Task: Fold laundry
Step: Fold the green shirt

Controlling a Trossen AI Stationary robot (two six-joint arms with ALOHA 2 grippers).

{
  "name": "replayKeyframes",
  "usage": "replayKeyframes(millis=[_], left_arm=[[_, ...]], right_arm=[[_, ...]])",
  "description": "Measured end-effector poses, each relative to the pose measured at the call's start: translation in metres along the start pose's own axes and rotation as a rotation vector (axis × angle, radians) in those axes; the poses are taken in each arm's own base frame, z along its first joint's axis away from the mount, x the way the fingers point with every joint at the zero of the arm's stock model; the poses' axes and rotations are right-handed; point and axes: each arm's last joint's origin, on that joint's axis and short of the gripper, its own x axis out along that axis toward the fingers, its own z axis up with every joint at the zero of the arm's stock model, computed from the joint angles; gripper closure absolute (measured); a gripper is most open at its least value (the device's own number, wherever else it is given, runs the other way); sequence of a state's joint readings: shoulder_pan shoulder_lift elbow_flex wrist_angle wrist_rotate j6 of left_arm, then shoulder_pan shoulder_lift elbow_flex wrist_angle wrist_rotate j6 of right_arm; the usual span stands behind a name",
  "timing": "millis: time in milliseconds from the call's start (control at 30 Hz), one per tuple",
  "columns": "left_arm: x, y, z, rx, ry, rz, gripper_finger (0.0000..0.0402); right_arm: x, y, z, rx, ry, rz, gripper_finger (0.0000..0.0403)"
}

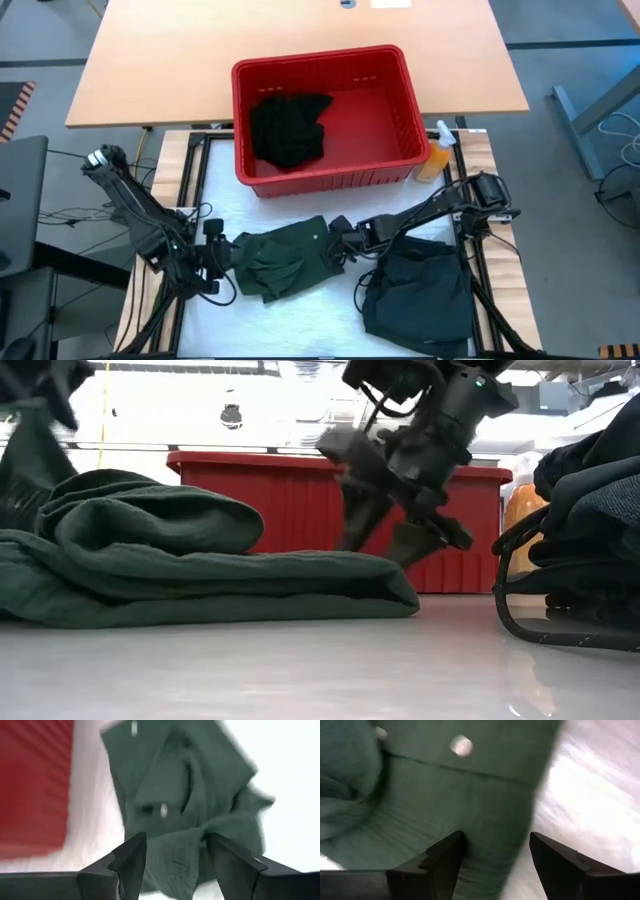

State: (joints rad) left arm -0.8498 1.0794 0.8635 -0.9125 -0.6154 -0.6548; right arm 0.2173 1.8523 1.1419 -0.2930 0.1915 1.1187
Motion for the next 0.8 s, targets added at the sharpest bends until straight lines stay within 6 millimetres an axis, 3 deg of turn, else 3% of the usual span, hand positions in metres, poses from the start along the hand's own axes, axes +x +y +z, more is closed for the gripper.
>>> replayKeyframes(millis=[133, 367, 600, 800], left_arm=[[-0.004, 0.003, 0.026, -0.011, -0.116, -0.017, 0.0201], [0.013, 0.016, 0.061, -0.092, -0.286, 0.019, 0.0203], [0.084, 0.027, 0.085, -0.138, -0.202, -0.056, 0.0203], [0.133, 0.033, 0.099, -0.162, -0.158, 0.02, 0.0215]], right_arm=[[0.0, -0.004, -0.006, 0.006, -0.039, -0.082, 0.0142], [0.009, -0.005, -0.006, 0.002, -0.067, -0.094, 0.0142], [0.028, -0.005, -0.013, -0.008, -0.054, -0.085, 0.0142], [0.025, -0.002, -0.019, -0.037, -0.051, -0.074, 0.0142]])
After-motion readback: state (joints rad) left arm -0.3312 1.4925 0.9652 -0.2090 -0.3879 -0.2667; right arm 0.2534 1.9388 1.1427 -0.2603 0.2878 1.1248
